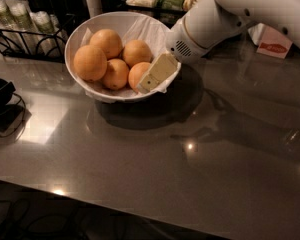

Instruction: Pick orange from white bowl

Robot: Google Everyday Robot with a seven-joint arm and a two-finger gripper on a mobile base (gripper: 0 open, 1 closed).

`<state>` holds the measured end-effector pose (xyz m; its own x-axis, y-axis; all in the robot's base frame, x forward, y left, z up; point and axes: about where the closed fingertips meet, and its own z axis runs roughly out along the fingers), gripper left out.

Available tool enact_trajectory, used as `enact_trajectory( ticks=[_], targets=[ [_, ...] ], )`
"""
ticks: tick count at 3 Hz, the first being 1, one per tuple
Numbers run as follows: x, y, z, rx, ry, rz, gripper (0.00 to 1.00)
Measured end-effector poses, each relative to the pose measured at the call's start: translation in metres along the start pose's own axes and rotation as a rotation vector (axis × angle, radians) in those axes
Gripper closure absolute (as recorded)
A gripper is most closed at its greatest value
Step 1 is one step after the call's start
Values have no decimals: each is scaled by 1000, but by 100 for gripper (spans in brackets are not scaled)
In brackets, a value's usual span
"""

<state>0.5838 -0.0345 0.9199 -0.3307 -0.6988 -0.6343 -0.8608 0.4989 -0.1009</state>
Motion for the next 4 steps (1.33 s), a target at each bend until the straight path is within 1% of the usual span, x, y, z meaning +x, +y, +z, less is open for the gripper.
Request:
enact_trajectory(
  ticks=[1, 2, 3, 4],
  targets=[
    [-14, 0, 27, -32, -29, 54, 0],
    [-15, 0, 27, -33, -29, 54, 0],
    [-15, 0, 27, -33, -29, 54, 17],
    [-18, 2, 32, -34, -34, 43, 12]
  ],
)
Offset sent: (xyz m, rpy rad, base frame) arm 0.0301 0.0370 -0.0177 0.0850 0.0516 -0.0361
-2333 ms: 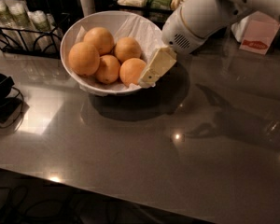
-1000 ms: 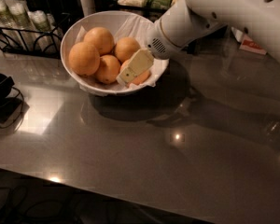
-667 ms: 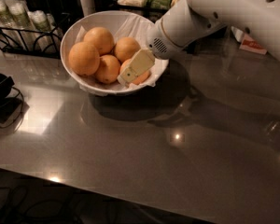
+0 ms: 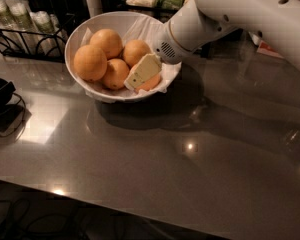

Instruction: Pick orange from white bowl

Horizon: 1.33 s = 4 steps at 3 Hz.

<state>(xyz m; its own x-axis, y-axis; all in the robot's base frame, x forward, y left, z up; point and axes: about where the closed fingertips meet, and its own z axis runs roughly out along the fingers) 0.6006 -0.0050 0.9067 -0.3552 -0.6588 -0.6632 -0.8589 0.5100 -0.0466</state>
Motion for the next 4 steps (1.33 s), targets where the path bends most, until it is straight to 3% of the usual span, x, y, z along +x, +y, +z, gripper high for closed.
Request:
enact_trajectory(
  ticks=[1, 3, 4],
  targets=[
    [-1, 2, 9, -6, 3, -6, 12],
    [2, 3, 23, 14, 9, 2, 23],
    [1, 1, 28, 40, 10, 11, 19]
  ],
)
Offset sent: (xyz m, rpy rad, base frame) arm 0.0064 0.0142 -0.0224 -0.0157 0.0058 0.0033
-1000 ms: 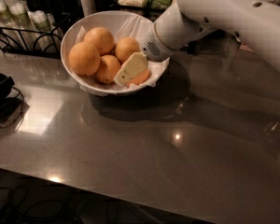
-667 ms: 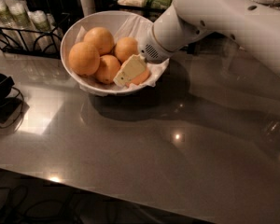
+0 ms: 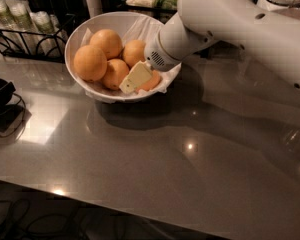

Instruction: Pick orange from white bowl

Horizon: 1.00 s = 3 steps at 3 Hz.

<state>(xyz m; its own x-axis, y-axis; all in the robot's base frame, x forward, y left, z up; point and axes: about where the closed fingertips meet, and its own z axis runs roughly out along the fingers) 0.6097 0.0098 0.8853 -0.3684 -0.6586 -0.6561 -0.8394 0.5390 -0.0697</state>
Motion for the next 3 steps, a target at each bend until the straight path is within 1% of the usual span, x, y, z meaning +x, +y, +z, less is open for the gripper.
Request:
enact_trajectory(
  ticks=[1, 3],
  targets=[
    [-1, -3, 6, 31, 9, 8, 17],
    [2, -9, 20, 73, 37, 19, 19]
  ],
)
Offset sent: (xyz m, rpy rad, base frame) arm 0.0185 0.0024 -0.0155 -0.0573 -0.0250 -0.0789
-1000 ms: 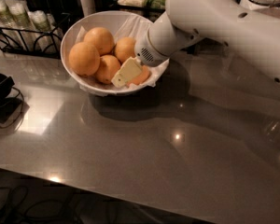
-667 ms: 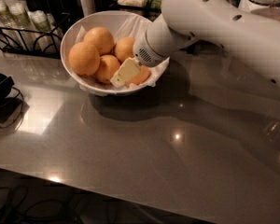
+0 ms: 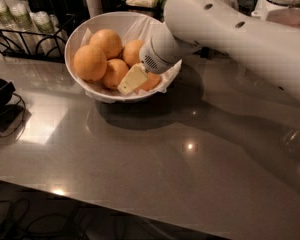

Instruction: Pick orange from white bowl

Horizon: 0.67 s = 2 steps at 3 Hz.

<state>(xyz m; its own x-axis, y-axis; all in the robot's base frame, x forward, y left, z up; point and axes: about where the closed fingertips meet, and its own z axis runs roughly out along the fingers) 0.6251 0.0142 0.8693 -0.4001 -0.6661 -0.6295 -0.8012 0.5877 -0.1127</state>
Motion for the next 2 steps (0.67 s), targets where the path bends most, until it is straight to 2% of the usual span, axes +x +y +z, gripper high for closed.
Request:
enact_trajectory(
  ticks=[2],
  targets=[
    [20, -4, 15, 37, 46, 44, 22]
  ],
)
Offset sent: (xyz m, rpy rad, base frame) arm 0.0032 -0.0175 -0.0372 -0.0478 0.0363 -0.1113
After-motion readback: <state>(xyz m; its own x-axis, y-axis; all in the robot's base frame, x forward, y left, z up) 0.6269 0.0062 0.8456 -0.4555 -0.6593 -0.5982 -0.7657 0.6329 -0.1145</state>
